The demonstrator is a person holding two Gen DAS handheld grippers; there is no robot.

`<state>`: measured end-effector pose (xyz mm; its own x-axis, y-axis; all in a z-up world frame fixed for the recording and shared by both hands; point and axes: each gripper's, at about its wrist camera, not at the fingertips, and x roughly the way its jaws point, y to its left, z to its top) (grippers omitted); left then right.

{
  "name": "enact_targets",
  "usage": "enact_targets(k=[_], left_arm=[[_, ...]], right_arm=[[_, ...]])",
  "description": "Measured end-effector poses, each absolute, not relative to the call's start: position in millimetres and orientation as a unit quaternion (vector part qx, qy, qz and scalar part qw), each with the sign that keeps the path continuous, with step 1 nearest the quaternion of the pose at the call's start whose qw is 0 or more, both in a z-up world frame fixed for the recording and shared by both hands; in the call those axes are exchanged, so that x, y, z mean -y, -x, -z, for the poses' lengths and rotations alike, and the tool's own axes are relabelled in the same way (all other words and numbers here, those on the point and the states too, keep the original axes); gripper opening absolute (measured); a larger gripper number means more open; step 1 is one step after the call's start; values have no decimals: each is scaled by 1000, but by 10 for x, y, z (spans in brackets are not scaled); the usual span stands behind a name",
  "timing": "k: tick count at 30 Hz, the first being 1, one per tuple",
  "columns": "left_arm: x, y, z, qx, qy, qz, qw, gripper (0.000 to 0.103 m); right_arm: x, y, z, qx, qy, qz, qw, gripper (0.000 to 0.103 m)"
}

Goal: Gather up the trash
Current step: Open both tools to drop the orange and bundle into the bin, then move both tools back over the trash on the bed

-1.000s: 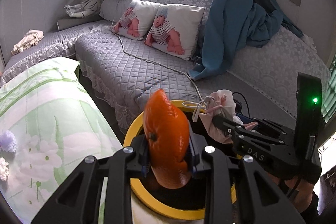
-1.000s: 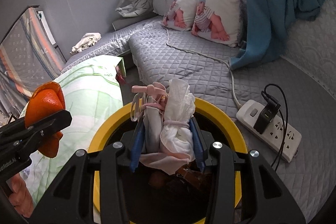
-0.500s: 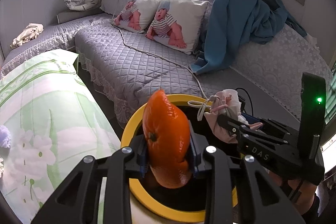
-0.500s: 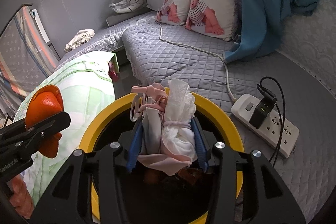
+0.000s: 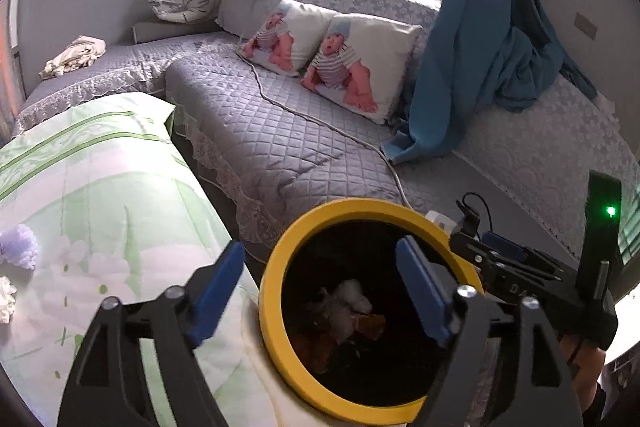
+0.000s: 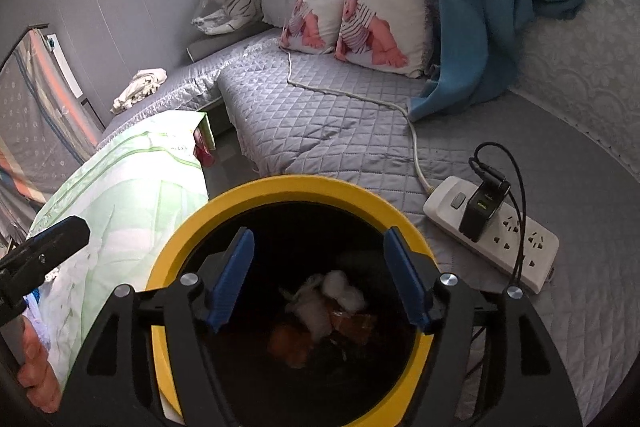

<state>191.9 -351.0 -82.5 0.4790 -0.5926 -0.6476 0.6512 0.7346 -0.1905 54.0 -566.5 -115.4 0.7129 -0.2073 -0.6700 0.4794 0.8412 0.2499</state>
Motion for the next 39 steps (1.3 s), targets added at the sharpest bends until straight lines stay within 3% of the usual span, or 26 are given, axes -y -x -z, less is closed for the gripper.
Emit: enact_targets(k=[10, 26, 39], left_arm=[[3062, -2054, 557, -333, -2, 320, 887, 93], [1408, -2465, 221, -296, 19, 160, 941, 95], [-44, -2562, 574, -338, 52, 34, 939, 95]], right_arm=[[5447, -430, 806, -283, -195, 164, 925, 74], [4414, -818, 326, -261, -128, 36, 956, 79], [3237, -1570, 319, -296, -68, -89, 949, 80]])
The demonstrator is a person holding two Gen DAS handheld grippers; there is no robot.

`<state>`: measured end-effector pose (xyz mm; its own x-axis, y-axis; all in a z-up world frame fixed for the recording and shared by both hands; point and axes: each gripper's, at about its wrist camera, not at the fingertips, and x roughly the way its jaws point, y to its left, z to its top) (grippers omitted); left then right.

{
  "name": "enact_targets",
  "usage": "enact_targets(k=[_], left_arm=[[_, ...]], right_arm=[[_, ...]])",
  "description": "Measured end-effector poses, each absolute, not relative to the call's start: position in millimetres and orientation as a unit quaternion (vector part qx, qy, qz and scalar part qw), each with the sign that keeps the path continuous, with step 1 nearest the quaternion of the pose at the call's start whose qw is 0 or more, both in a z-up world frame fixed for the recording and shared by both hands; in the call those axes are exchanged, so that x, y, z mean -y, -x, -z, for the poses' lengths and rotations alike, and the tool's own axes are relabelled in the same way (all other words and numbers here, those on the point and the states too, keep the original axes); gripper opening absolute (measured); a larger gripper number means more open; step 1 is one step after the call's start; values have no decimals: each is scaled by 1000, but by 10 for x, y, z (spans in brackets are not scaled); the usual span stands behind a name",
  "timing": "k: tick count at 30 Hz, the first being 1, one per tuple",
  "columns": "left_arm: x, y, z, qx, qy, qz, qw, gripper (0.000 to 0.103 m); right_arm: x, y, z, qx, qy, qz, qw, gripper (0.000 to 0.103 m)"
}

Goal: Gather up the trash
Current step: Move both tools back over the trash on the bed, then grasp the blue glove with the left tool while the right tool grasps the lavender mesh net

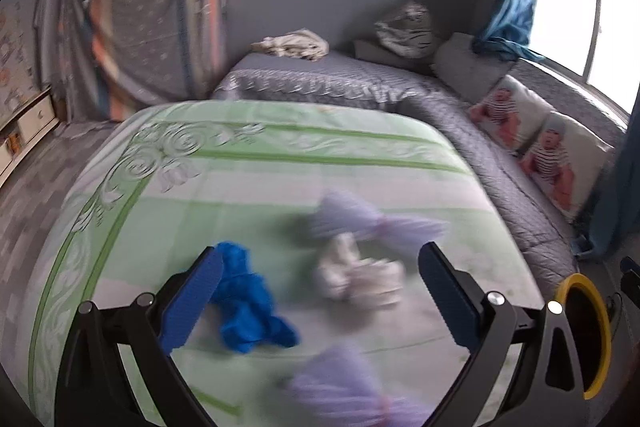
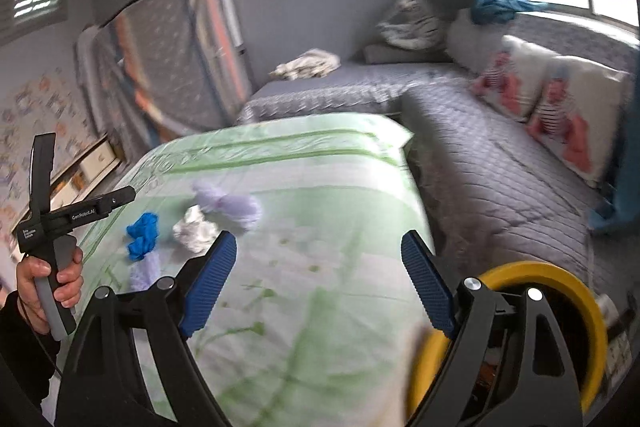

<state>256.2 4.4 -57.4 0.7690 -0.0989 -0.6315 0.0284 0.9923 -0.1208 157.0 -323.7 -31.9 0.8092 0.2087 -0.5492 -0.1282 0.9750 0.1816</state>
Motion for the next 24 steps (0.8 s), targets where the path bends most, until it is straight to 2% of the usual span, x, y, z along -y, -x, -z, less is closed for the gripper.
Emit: enact_targets(k=[13, 24], left_arm=[[-638, -2598, 1133, -396, 86, -6, 914, 95], [-767, -2786, 1401, -430, 119, -11, 895, 95]], right_arm=[[2110, -2615, 716, -348, 64, -169, 920, 80], [1893, -3402, 1074, -397, 62, -196, 894, 79]])
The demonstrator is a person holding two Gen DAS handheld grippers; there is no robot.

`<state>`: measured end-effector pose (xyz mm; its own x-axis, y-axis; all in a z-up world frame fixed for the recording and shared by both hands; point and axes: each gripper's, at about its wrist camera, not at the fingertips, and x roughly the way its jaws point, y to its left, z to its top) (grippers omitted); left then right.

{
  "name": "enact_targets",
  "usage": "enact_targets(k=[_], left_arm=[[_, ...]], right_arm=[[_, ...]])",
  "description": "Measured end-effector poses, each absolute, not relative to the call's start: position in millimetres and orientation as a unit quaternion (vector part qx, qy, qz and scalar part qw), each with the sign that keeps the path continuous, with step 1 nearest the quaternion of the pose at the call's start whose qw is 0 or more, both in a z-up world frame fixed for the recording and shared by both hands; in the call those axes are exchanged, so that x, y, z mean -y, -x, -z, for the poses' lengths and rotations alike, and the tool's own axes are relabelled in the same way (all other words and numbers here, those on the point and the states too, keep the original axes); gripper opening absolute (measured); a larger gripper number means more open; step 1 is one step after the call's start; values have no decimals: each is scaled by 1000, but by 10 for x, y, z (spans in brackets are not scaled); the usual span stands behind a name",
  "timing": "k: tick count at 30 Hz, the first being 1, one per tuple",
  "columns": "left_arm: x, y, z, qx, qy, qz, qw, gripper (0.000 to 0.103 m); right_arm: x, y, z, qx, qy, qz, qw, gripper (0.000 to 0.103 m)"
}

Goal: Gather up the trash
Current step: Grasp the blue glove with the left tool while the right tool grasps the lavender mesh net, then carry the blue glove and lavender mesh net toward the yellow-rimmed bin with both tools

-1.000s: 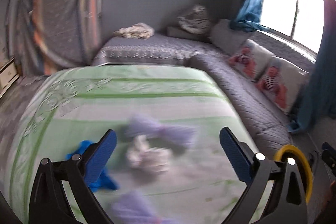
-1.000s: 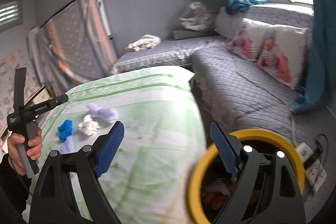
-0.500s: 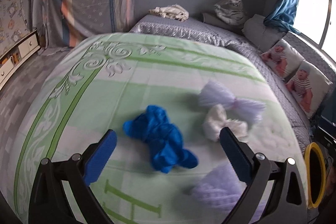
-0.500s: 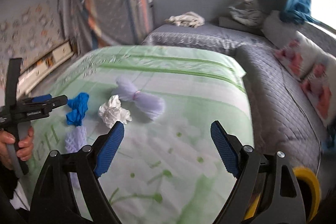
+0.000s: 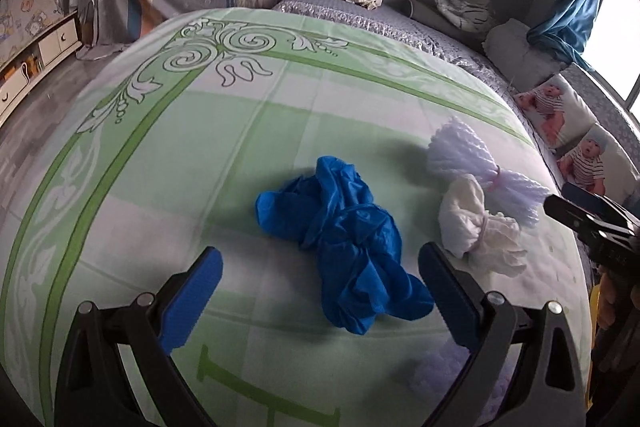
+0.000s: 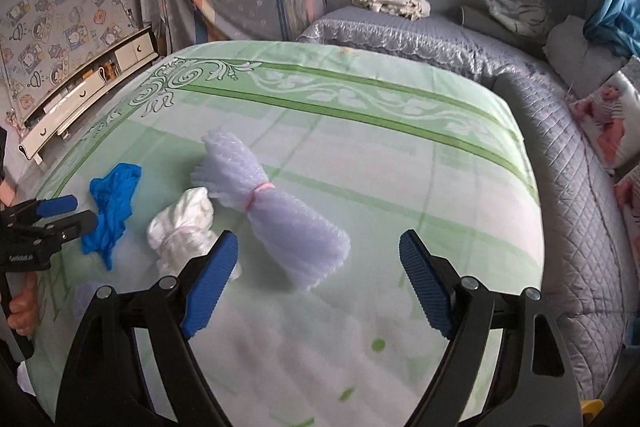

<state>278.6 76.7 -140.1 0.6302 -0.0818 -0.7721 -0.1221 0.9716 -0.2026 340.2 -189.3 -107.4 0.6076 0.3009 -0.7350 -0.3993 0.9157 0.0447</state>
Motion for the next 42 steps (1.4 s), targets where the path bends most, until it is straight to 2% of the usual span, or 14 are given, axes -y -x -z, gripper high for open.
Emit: enact_targets(k=[4, 6, 11, 17, 19, 24, 30, 32, 33, 42], left_arm=[[-764, -2847, 1463, -442, 122, -9, 889, 95], [-756, -2881, 1490, -446, 120, -12, 887, 95], [-750, -2960, 1517, -451, 125, -14, 883, 94], [-696, -3052, 1569, -463, 109, -15, 879, 87], [-674, -3075, 1569, -464, 101, -16, 880, 82], [-611, -3084, 1547, -460, 86, -13, 884, 54], [-559, -3092, 1575, -454, 50, -35, 889, 31], [-564, -3087, 1564, -453, 51, -36, 889, 27], [-569, -3080, 1557, -452, 53, -35, 890, 25], [-608, -2981, 1433, -437, 68, -22, 897, 22]], right_arm=[[1859, -3489, 1182, -407, 61, -206, 888, 77], [1851, -3532, 1228, -413, 58, -210, 884, 72], [1806, -3582, 1288, -418, 56, -220, 880, 68], [1703, -3688, 1334, -425, 59, -225, 875, 65], [1683, -3717, 1363, -429, 58, -227, 872, 59], [1635, -3730, 1405, -431, 59, -234, 870, 53], [1622, -3716, 1401, -427, 57, -238, 870, 29], [1623, -3686, 1369, -419, 59, -238, 874, 21], [1621, -3674, 1354, -416, 61, -238, 876, 12], [1611, -3624, 1255, -406, 63, -238, 880, 12]])
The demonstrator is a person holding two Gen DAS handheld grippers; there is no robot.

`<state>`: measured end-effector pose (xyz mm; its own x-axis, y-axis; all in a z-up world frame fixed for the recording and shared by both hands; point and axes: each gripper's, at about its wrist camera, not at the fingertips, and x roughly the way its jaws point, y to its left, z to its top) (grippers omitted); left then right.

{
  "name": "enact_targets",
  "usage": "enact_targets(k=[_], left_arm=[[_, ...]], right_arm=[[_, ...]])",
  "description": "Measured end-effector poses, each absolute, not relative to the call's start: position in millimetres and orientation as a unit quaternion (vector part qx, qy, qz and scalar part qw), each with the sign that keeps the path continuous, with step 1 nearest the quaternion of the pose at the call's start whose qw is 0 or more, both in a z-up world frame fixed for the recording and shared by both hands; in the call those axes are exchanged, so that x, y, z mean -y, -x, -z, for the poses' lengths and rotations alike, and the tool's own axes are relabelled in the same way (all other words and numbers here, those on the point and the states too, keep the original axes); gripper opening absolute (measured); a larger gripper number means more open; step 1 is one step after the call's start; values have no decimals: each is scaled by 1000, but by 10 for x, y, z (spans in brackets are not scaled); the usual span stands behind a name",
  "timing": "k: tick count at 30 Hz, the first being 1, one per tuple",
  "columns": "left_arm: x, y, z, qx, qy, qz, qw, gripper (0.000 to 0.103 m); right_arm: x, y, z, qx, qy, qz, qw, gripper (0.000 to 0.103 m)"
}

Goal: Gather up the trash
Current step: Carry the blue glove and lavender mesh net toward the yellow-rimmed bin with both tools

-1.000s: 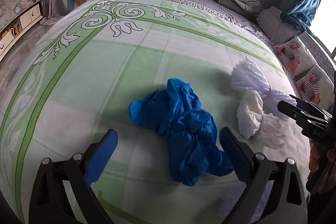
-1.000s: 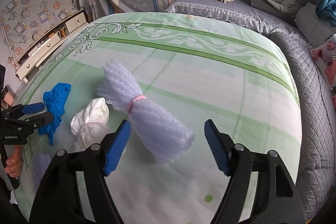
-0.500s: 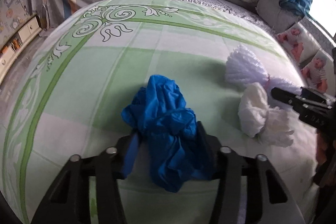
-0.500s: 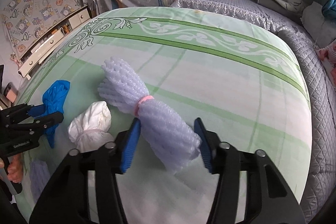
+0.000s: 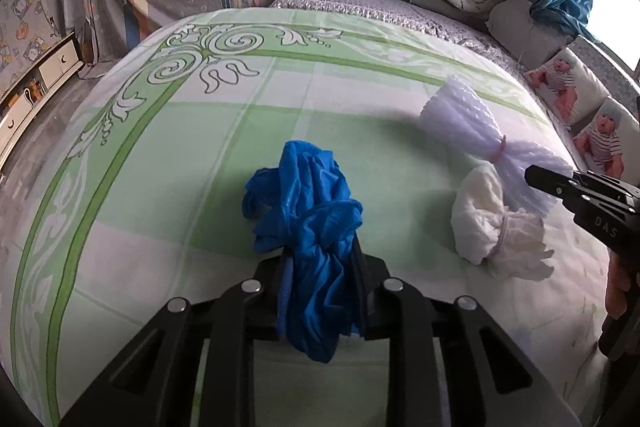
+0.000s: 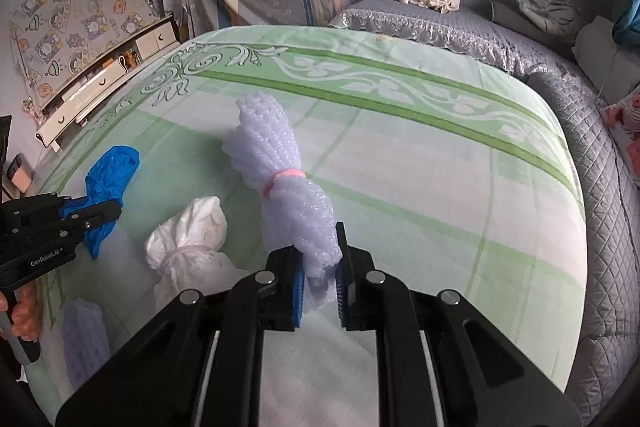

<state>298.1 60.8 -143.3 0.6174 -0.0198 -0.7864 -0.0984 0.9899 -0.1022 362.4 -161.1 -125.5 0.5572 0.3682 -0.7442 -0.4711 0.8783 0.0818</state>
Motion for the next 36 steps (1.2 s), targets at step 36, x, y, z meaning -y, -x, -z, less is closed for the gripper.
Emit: enact_targets(k=[36], left_arm=[[42, -1923, 269, -309, 52, 61, 948, 22]], right_arm=[[2538, -2182, 178, -304, -1, -186, 934, 12]])
